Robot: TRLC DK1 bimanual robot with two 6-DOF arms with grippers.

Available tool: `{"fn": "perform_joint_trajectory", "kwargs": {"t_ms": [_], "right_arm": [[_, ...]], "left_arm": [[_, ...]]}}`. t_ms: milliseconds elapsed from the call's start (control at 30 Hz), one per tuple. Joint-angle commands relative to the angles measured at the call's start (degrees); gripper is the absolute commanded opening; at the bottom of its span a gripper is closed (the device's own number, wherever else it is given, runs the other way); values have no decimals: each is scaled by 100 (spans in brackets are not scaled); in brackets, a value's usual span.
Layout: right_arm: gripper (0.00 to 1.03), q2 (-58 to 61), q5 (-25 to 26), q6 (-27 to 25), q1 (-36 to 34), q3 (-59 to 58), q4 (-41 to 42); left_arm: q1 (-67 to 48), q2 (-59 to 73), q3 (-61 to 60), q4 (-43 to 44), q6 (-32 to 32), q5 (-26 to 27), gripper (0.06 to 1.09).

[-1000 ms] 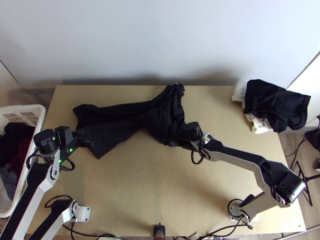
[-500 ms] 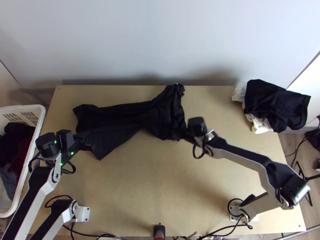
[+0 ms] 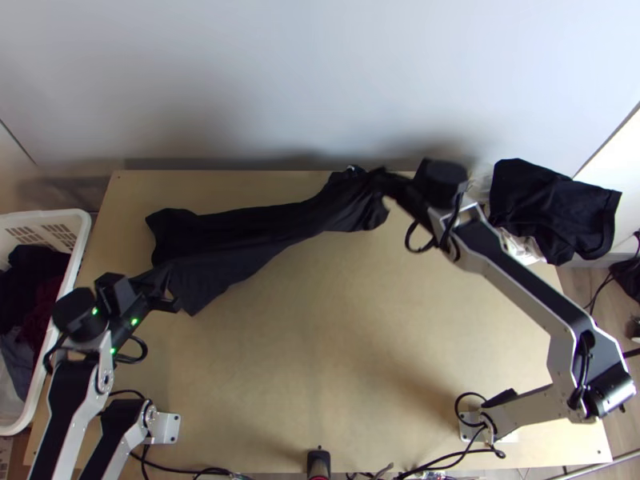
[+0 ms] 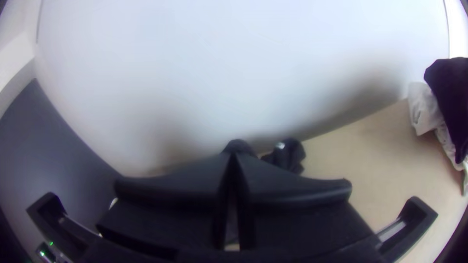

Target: Fold the t-shirt

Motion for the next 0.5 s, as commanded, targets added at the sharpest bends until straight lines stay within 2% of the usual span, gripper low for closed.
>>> {"fn": "perform_joint_trajectory", "kwargs": {"t_ms": [0, 200, 367, 467], "right_arm": [[3, 592, 764, 27, -405, 774, 0], [3, 1304, 1854, -43, -519, 1161, -88], [3, 2060, 1951, -61, -686, 1565, -589], [4, 2710, 1960, -26, -730, 2049, -1485]], "left_arm": [[29, -1067, 37, -210, -499, 147, 9], [302, -1568, 424, -350, -1071, 419, 9], [372, -1647, 626, -438, -1255, 569, 9], [363, -1682, 503, -491, -1282, 577, 9]]}}
